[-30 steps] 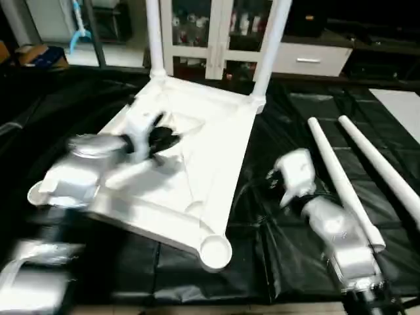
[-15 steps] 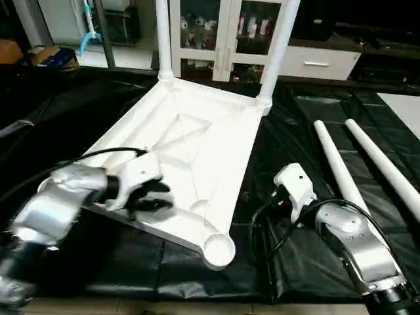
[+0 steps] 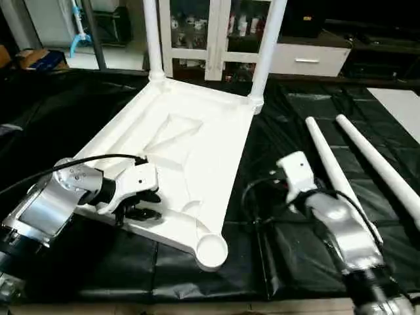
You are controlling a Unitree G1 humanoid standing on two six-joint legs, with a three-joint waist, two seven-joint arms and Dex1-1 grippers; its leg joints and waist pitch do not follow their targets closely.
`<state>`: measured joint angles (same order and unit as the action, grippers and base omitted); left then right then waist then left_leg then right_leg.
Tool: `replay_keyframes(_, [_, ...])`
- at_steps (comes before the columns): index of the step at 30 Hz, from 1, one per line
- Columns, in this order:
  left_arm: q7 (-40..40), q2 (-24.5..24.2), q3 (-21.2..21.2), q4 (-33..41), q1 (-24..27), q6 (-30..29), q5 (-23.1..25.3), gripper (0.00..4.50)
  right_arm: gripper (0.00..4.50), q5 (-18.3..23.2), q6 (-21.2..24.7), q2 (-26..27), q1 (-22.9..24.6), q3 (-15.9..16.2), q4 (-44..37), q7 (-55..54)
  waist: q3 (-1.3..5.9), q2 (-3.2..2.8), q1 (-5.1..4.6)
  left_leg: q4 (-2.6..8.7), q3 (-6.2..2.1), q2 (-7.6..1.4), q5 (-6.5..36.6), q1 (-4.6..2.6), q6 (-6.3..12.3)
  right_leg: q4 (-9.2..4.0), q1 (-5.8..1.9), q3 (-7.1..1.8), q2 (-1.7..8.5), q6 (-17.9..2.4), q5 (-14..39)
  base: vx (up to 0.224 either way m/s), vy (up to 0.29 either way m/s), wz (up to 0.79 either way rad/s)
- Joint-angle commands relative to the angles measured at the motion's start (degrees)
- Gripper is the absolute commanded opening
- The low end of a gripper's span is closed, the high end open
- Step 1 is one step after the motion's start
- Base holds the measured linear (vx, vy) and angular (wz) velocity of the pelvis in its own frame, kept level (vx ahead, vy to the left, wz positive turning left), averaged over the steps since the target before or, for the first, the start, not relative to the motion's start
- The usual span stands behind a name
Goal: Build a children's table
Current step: Rotate table base
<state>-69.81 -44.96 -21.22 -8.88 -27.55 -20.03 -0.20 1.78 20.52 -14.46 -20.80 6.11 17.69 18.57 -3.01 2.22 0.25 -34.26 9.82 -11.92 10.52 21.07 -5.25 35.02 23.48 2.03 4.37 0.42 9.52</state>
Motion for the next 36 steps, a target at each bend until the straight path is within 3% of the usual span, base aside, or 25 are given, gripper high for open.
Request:
replay_keyframes(1, [2.42,1.1,-0.72,-2.77,-0.67,2.13,1.63,2.0,3.53,-0.84,-0.71,0.7,-2.48,-0.09,3.28,-1.46,3.67,-1.34,-0.01,4.43,0.17,-0.36,16.33,-0.92,-3.13,-3.54,-2.07,-1.65,1.93,-12.03,12.58,0.0,0.0,0.0])
replay_keyframes(7, [10.43,4.77,-1.08,-9.08,-2.09,6.68,4.67,2.0,3.53,-1.12,-3.94,4.59,-8.16,2.18,10.58,-0.54,3.78,-1.34,0.04,4.36,0.2,-0.5,16.45,-0.97,-2.89,-3.61,-2.11,-1.71,2.12,-12.19,12.68,0.0,0.0,0.0])
replay_keyframes(8, [10.67,4.89,-1.11,-9.43,-1.94,6.95,5.32,2.0,3.53,-1.1,-4.68,5.47,-9.24,2.54,12.0,-0.05,3.74,-1.08,0.04,4.38,0.18,-0.55,16.61,-0.93,-2.81,-3.53,-2.05,-1.67,2.09,-12.17,12.97,0.0,0.0,0.0])
replay_keyframes(10, [9.68,4.79,-1.03,-9.04,-1.17,5.44,5.48,2.0,3.53,-1.5,-5.31,6.8,-11.07,3.27,15.12,0.6,3.71,-1.05,0.0,4.37,0.15,-0.61,16.22,-0.91,-2.89,-3.41,-2.05,-1.74,2.27,-12.18,13.53,0.0,0.0,0.0])
replay_keyframes(11, [9.37,4.42,-1.19,-8.56,-0.71,5.18,5.74,2.0,3.53,-1.69,-5.66,7.31,-11.73,3.49,16.39,0.76,3.67,-0.71,-0.12,4.43,0.17,-0.57,16.01,-0.76,-2.85,-3.45,-2.13,-1.71,2.2,-12.11,13.72,0.0,0.0,0.0])
replay_keyframes(15, [9.67,3.79,-1.22,-7.29,0.67,2.77,6.51,2.0,3.53,-0.9,-7.1,10.3,-14.64,3.1,22.19,2.07,3.57,-0.72,-0.62,4.5,0.02,-0.6,16.42,-0.58,-2.87,-3.4,-2.2,-1.69,2.33,-12.03,14.86,0.0,0.0,0.0])
replay_keyframes(16, [10.64,4.22,-0.83,-7.16,0.88,1.77,6.68,2.0,3.53,-0.61,-8.02,11.08,-15.28,3.19,23.69,2.76,3.56,-0.33,-0.83,4.47,0.08,-0.59,16.49,-0.56,-2.7,-3.54,-2.14,-1.7,2.29,-11.89,15.23,0.0,0.0,0.0])
replay_keyframes(21, [14.14,7.12,0.47,-4.09,1.74,-5.81,5.67,2.0,3.53,0.52,-13.73,13.81,-17.41,3.06,28.29,5.02,3.33,-0.42,-1.2,4.44,-0.04,-0.69,19.59,-0.81,-2.66,-4.05,-1.75,-1.69,2.62,-11.08,21.0,0.0,0.0,0.0])
replay_keyframes(25, [16.88,9.99,1.17,-1.55,2.07,-11.42,5.65,2.0,3.53,1.11,-17.45,14.74,-18.66,2.12,31.08,6.38,3.31,-0.37,-1.42,4.52,-0.33,-0.56,19.59,-0.33,-2.34,-4.23,-1.91,-1.41,2.5,-10.15,22.83,0.0,0.0,0.0])
replay_keyframes(28, [22.81,14.98,2.95,-0.68,1.74,-18.67,6.56,2.0,3.53,1.79,-21.35,15.45,-20.35,0.42,33.62,8.46,3.36,-0.4,-1.39,4.28,-0.21,-0.53,20.01,-0.46,-1.83,-4.42,-1.71,-1.35,2.45,-10.24,22.87,0.0,0.0,0.0])
replay_keyframes(31, [26.05,16.95,3.48,-1.83,0.72,-20.91,8.08,2.0,3.53,2.47,-22.65,14.95,-20.8,-0.81,33.4,8.29,3.49,-0.26,-1.49,4.28,-0.46,-0.5,20.29,-0.15,-1.07,-4.66,-1.88,-1.07,2.55,-9.7,24.71,0.0,0.0,0.0])
replay_keyframes(34, [25.67,17.11,3.38,-1.63,0.38,-19.72,7.74,2.0,3.53,2.32,-23.21,14.14,-20.25,-0.8,32.6,8.76,3.65,-0.35,-1.02,4.18,-0.15,-0.64,19.04,-0.73,-0.51,-4.59,-1.33,-1.3,2.4,-11.09,20.3,0.0,0.0,0.0])
replay_keyframes(36, [24.82,16.8,2.91,-1.35,0.39,-17.54,7.6,2.0,3.53,2.39,-23.56,13.43,-19.68,-0.81,31.83,9.32,3.87,-0.61,-0.71,4.24,-0.08,-0.65,16.72,-0.59,-0.17,-4.05,-1.7,-1.24,2.16,-12.39,15.45,0.0,0.0,0.0])
